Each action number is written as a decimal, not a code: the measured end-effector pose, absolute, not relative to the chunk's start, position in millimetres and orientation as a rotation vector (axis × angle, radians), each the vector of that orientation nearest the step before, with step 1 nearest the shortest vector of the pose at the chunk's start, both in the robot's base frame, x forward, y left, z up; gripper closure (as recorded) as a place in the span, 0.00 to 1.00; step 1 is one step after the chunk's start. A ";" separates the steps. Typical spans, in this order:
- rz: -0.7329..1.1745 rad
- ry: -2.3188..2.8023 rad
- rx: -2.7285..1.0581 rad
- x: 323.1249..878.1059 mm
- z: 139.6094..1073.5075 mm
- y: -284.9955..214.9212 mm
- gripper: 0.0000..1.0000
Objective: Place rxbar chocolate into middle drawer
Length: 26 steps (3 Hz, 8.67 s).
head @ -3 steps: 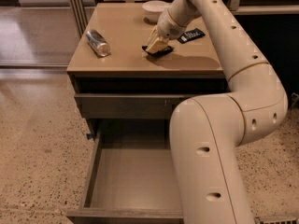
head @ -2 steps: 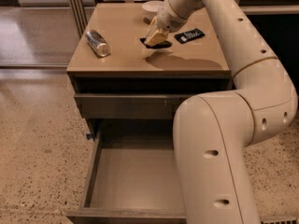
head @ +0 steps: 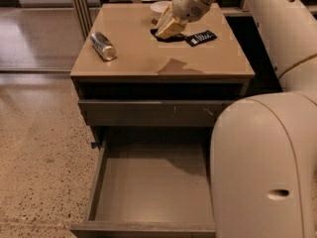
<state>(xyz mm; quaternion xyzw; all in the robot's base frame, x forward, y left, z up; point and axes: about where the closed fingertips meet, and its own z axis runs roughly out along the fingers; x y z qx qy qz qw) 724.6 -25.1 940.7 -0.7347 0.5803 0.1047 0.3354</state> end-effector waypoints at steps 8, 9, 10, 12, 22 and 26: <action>0.570 1.163 -2.111 500.9 951.9 -3.0 1.00; 0.531 1.228 -2.054 482.8 905.1 -33.0 1.00; 0.469 1.349 -1.977 477.6 843.4 -57.4 1.00; 0.442 1.377 -1.949 482.2 832.1 -56.2 1.00; 0.430 1.472 -1.625 482.0 530.2 -11.9 1.00; 0.438 1.606 -1.525 474.8 441.1 3.1 1.00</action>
Offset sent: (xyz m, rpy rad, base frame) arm -0.0290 0.0091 0.0055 0.0182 0.0127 0.0784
